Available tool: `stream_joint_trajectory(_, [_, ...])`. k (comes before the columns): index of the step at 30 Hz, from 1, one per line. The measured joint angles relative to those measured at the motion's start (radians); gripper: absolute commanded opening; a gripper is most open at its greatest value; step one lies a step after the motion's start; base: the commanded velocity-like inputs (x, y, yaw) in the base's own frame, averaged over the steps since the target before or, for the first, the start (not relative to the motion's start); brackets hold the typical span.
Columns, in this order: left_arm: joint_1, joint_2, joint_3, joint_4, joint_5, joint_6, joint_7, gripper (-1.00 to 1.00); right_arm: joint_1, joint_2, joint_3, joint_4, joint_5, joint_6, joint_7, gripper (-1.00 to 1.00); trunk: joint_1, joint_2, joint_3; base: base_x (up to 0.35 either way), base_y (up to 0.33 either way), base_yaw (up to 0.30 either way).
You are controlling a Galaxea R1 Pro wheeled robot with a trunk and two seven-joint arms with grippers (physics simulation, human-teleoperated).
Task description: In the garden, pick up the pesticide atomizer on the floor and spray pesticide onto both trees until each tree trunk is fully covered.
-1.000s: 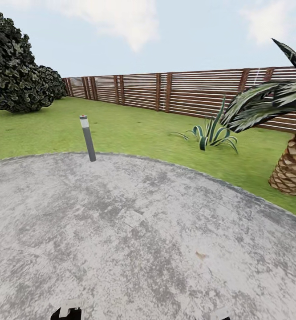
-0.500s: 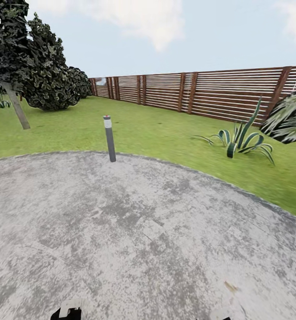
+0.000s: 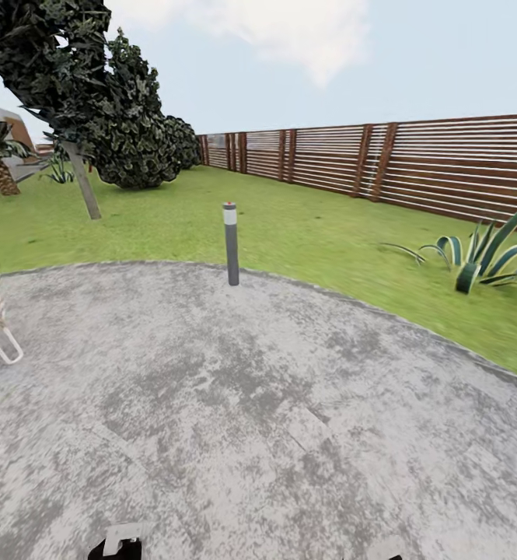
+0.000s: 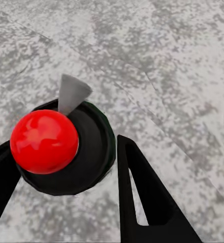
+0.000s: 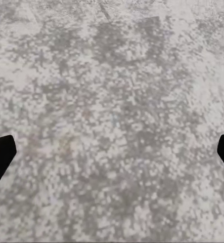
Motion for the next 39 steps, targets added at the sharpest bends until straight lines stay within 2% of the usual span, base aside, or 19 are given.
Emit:
stream_joint_trajectory(27, [0.0, -0.003, 0.0, 0.002, 0.004, -0.001, 0.0, -1.0, 0.0, 0.0, 0.0, 0.0, 0.0, 0.0, 0.0, 1.0, 0.0, 0.0, -0.02, 0.327, 0.032, 0.274])
stream_joint_trajectory(39, [0.0, -0.006, -0.002, 0.0, 0.003, 0.002, 0.0, -1.0, 0.0, 0.0, 0.0, 0.0, 0.0, 0.0, 0.0, 1.0, 0.001, 0.0, -0.028, 0.046, 0.0, 0.274])
